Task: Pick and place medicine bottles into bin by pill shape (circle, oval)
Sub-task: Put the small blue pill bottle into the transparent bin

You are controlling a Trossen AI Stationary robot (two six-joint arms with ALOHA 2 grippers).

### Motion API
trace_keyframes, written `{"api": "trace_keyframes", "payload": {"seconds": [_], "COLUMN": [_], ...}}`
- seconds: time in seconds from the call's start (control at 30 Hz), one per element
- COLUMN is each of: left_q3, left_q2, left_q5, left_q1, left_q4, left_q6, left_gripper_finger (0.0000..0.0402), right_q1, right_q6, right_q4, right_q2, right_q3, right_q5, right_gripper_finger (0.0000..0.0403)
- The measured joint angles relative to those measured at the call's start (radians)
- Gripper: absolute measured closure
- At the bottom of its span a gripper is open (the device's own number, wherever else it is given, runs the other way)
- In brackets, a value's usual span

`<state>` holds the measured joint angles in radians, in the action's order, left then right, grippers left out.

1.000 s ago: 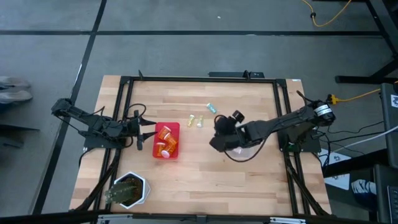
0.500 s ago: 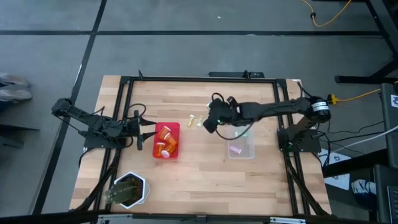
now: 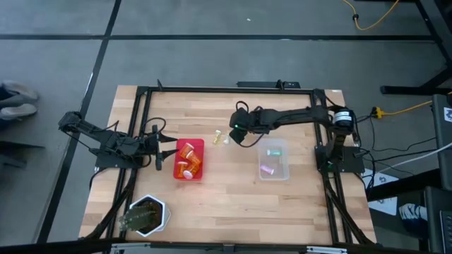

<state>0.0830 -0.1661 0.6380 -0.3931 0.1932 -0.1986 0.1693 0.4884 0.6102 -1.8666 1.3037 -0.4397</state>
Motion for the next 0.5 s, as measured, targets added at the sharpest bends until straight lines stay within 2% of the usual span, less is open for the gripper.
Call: {"api": "trace_keyframes", "payload": {"seconds": [0.17,0.5], "left_q3": [0.000,0.000], "left_q2": [0.000,0.000], "left_q5": [0.000,0.000], "left_q1": [0.000,0.000], "left_q4": [0.000,0.000], "left_q6": [0.000,0.001], "left_gripper_finger": [0.0190,0.0190], "right_q1": [0.056,0.119], "right_q6": [-0.001,-0.082], "right_q4": [-0.015,-0.121], "right_q2": [-0.060,-0.135], "right_q3": [0.000,0.000], "right_q5": [0.001,0.114], "right_gripper_finger": [0.0205,0.0205]}}
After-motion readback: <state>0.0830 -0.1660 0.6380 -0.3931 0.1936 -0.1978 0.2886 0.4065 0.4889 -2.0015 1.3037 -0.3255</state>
